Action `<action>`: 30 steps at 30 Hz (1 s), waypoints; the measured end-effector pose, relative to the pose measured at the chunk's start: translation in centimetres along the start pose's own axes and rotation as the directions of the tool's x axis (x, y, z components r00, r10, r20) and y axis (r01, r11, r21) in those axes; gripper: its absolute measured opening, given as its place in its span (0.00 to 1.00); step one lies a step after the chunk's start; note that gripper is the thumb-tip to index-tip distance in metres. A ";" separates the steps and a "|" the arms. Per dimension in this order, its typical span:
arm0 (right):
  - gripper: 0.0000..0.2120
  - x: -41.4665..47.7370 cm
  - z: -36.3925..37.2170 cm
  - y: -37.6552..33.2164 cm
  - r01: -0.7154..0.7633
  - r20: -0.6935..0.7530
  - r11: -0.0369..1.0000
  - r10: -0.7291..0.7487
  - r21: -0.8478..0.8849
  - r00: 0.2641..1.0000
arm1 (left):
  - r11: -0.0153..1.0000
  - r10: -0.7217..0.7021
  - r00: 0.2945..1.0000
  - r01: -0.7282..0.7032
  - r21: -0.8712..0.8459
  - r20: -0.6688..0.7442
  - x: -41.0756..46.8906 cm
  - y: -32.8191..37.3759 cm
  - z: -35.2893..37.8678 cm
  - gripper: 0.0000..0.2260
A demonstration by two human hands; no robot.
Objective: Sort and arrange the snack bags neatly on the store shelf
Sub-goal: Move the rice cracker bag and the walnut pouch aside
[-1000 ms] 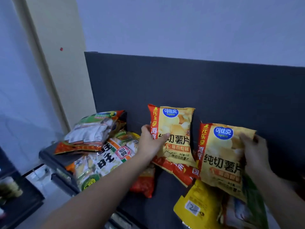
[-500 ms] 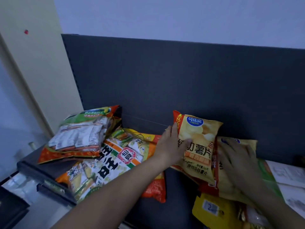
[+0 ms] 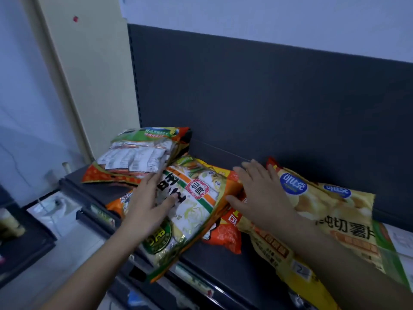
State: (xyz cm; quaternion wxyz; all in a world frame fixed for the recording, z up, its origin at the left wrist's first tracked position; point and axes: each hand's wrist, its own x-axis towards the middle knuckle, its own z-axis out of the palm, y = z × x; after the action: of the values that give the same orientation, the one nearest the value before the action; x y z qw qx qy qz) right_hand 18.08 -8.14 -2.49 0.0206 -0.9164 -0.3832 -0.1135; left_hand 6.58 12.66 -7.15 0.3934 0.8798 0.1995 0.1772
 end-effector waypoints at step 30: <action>0.20 1.6 -4.7 -1.2 -0.153 -0.038 0.961 0.166 0.231 0.985 | 0.422 -0.445 0.853 0.467 -0.777 0.272 -8.1 0.8 2.5 0.27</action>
State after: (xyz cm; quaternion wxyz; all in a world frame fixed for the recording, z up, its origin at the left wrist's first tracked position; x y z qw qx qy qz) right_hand 17.44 -6.78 2.39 0.1454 -0.9322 -0.3181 -0.0928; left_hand 0.98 6.63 -9.42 0.7909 0.5070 0.3192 0.1250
